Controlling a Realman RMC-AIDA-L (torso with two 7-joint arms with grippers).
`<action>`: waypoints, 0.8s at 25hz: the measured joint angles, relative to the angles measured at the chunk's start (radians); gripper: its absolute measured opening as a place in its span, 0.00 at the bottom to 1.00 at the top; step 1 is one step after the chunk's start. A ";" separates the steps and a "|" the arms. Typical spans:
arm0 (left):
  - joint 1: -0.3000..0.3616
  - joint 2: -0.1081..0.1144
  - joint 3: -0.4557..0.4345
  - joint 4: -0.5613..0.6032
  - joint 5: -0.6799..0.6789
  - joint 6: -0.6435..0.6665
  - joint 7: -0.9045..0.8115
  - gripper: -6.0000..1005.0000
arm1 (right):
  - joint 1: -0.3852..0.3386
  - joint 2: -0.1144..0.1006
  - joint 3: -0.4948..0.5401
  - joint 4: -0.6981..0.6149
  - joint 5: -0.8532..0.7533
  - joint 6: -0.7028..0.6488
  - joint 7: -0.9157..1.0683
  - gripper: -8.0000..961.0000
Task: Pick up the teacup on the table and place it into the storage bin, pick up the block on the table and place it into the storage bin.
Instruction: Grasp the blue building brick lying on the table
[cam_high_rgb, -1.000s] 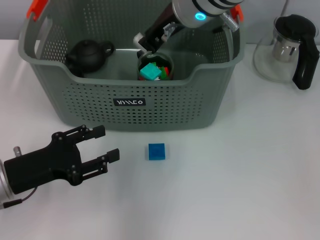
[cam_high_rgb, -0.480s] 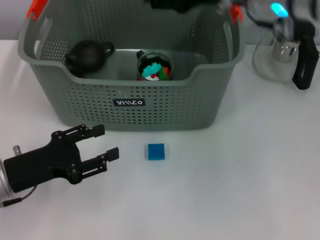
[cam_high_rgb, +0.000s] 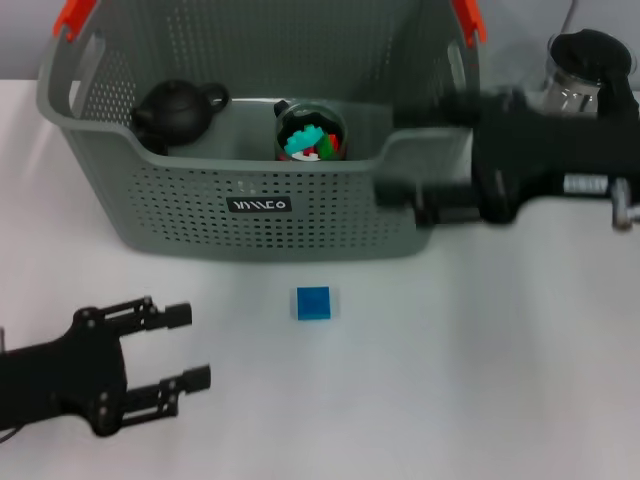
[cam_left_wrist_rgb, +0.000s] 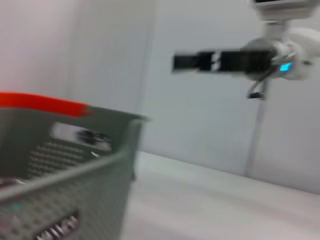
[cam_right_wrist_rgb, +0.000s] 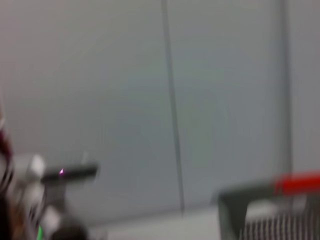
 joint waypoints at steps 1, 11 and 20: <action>0.001 0.001 0.000 0.008 0.013 0.008 -0.002 0.69 | 0.005 0.000 0.006 -0.024 -0.066 -0.024 0.035 0.93; 0.005 -0.004 -0.017 0.003 0.017 -0.017 -0.003 0.69 | 0.254 0.009 -0.159 -0.100 -0.637 -0.067 0.360 0.93; 0.010 -0.006 -0.034 -0.017 0.009 -0.030 -0.001 0.69 | 0.533 0.016 -0.342 0.185 -0.807 0.023 0.454 0.93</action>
